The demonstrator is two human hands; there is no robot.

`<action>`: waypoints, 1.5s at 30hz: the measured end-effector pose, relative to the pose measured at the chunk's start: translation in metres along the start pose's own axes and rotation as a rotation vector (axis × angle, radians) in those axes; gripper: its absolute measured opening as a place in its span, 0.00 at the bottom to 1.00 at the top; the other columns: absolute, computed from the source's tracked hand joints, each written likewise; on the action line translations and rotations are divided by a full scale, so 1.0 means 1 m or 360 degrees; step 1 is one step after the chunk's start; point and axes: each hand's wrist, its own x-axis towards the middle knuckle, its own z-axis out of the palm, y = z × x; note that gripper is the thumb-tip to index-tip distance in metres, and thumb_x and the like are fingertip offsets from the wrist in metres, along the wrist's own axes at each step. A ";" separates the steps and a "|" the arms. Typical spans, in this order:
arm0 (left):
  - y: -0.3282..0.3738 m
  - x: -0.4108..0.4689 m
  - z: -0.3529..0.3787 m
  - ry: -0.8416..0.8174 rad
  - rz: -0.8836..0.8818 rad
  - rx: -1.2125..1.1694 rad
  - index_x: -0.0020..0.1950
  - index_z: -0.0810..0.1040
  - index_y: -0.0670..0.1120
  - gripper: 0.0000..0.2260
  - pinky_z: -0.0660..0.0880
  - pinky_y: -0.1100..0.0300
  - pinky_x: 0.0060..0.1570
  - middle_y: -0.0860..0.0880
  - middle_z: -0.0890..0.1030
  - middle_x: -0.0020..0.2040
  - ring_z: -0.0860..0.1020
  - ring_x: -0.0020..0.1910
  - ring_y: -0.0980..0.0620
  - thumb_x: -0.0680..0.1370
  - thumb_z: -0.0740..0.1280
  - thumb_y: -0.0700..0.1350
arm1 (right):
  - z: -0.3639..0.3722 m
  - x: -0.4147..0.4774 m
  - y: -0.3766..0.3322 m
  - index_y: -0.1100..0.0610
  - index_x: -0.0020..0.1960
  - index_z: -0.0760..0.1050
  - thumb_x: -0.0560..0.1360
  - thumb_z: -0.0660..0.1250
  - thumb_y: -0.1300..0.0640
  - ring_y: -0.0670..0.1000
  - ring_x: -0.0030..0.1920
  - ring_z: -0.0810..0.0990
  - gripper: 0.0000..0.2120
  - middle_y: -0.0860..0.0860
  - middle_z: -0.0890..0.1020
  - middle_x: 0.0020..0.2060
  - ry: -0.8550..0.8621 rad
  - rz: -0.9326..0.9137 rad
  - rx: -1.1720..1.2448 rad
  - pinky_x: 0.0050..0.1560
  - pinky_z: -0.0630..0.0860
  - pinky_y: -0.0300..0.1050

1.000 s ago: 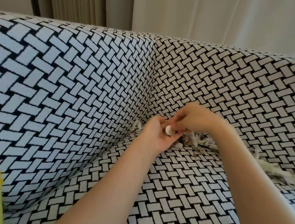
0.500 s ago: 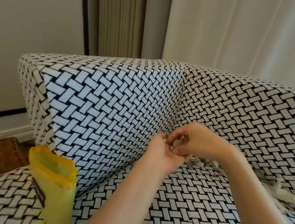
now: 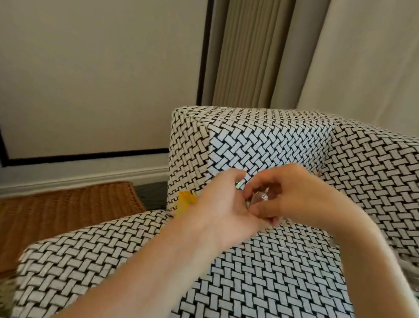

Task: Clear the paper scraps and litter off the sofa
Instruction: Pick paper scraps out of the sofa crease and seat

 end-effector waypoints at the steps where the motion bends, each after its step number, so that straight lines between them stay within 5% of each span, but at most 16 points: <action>1: 0.007 -0.009 -0.006 0.0017 0.0036 0.0015 0.49 0.70 0.34 0.15 0.70 0.51 0.52 0.40 0.73 0.45 0.73 0.46 0.45 0.81 0.53 0.46 | 0.006 0.003 -0.010 0.48 0.40 0.79 0.67 0.74 0.62 0.37 0.27 0.75 0.09 0.47 0.81 0.32 0.0014 -0.0017 0.0037 0.35 0.75 0.31; 3: 0.019 -0.021 -0.018 0.0057 0.0085 0.0007 0.51 0.69 0.33 0.14 0.71 0.47 0.54 0.39 0.74 0.52 0.75 0.51 0.43 0.81 0.53 0.45 | 0.019 0.012 -0.023 0.50 0.44 0.78 0.65 0.75 0.63 0.41 0.31 0.77 0.12 0.49 0.82 0.36 0.0031 -0.0018 0.0119 0.39 0.78 0.37; 7: 0.031 -0.038 -0.034 0.0186 0.0176 -0.0027 0.59 0.67 0.34 0.12 0.71 0.45 0.50 0.37 0.76 0.53 0.76 0.47 0.40 0.80 0.52 0.40 | 0.042 0.027 -0.041 0.53 0.50 0.76 0.64 0.76 0.62 0.41 0.33 0.80 0.17 0.50 0.84 0.41 0.0020 -0.0023 0.0139 0.34 0.77 0.32; 10: 0.038 -0.042 -0.045 0.0242 0.0240 -0.0029 0.64 0.63 0.33 0.14 0.72 0.46 0.56 0.34 0.74 0.56 0.76 0.51 0.38 0.81 0.50 0.38 | 0.046 0.029 -0.043 0.53 0.53 0.76 0.66 0.75 0.59 0.47 0.39 0.83 0.17 0.49 0.84 0.44 0.0042 0.0007 0.0210 0.41 0.80 0.38; 13: 0.045 -0.040 -0.055 0.0350 0.0332 -0.0018 0.68 0.62 0.34 0.16 0.72 0.48 0.62 0.36 0.71 0.61 0.73 0.58 0.41 0.81 0.52 0.35 | 0.052 0.026 -0.031 0.55 0.52 0.78 0.75 0.65 0.61 0.47 0.37 0.81 0.07 0.48 0.82 0.43 0.0349 0.0089 0.0335 0.41 0.81 0.39; 15: 0.047 -0.039 -0.061 0.0389 0.0383 -0.0043 0.70 0.61 0.36 0.18 0.73 0.49 0.60 0.35 0.70 0.62 0.72 0.61 0.40 0.80 0.52 0.34 | 0.066 0.027 -0.020 0.54 0.49 0.80 0.77 0.60 0.63 0.50 0.40 0.81 0.11 0.48 0.82 0.42 0.0455 0.0149 -0.0018 0.44 0.80 0.42; 18: 0.049 -0.038 -0.062 0.0406 0.0416 -0.0086 0.72 0.59 0.38 0.20 0.74 0.50 0.55 0.35 0.69 0.64 0.71 0.63 0.42 0.79 0.53 0.33 | 0.085 0.029 -0.012 0.50 0.50 0.80 0.74 0.64 0.59 0.45 0.43 0.79 0.09 0.44 0.82 0.48 0.0218 0.0155 -0.0489 0.49 0.79 0.43; 21: 0.048 -0.033 -0.059 0.0448 0.0431 0.0002 0.70 0.61 0.38 0.19 0.73 0.50 0.60 0.35 0.68 0.64 0.70 0.62 0.40 0.79 0.52 0.31 | 0.083 0.033 -0.015 0.49 0.52 0.79 0.69 0.70 0.51 0.43 0.41 0.77 0.12 0.43 0.81 0.46 0.0048 0.0192 -0.0443 0.47 0.78 0.40; 24: 0.049 -0.024 -0.057 0.0495 0.0392 0.0112 0.63 0.63 0.39 0.15 0.71 0.48 0.63 0.35 0.68 0.62 0.71 0.62 0.39 0.77 0.52 0.30 | 0.084 0.036 -0.022 0.47 0.43 0.74 0.64 0.73 0.47 0.46 0.39 0.76 0.11 0.47 0.80 0.42 -0.0042 0.0223 -0.0431 0.45 0.77 0.42; 29: 0.054 -0.012 -0.055 0.0574 0.0140 0.0432 0.62 0.60 0.39 0.16 0.75 0.50 0.50 0.37 0.70 0.52 0.73 0.41 0.42 0.74 0.52 0.31 | 0.096 0.036 -0.016 0.50 0.57 0.68 0.62 0.74 0.49 0.45 0.46 0.78 0.27 0.44 0.79 0.50 0.0083 0.0186 -0.0163 0.48 0.78 0.44; 34: 0.057 0.005 -0.052 0.0703 0.0000 0.0688 0.59 0.62 0.38 0.15 0.72 0.51 0.45 0.39 0.70 0.56 0.72 0.42 0.42 0.74 0.59 0.37 | 0.096 0.035 -0.014 0.50 0.66 0.63 0.63 0.74 0.49 0.48 0.47 0.78 0.35 0.46 0.77 0.54 0.0106 0.0184 -0.0114 0.46 0.77 0.42; 38: 0.056 0.012 -0.047 0.0709 -0.0075 0.0816 0.47 0.62 0.37 0.12 0.69 0.54 0.42 0.41 0.67 0.45 0.69 0.49 0.44 0.77 0.59 0.46 | 0.095 0.033 -0.009 0.50 0.66 0.65 0.64 0.75 0.50 0.46 0.46 0.76 0.33 0.46 0.77 0.55 0.0146 0.0143 -0.0030 0.42 0.72 0.37; 41: 0.059 0.012 -0.045 0.0626 -0.0058 0.1030 0.45 0.66 0.38 0.08 0.73 0.55 0.53 0.41 0.67 0.46 0.69 0.49 0.45 0.75 0.59 0.43 | 0.092 0.031 -0.004 0.50 0.63 0.68 0.64 0.75 0.53 0.42 0.39 0.74 0.29 0.45 0.78 0.52 0.0180 0.0109 0.0126 0.34 0.70 0.33; 45: 0.053 0.003 -0.027 0.0723 0.0192 0.2003 0.51 0.73 0.40 0.07 0.78 0.59 0.47 0.44 0.76 0.47 0.78 0.47 0.47 0.77 0.58 0.36 | 0.075 0.029 0.009 0.50 0.53 0.76 0.66 0.75 0.56 0.42 0.44 0.78 0.18 0.42 0.79 0.49 0.0281 0.0110 0.0248 0.45 0.74 0.34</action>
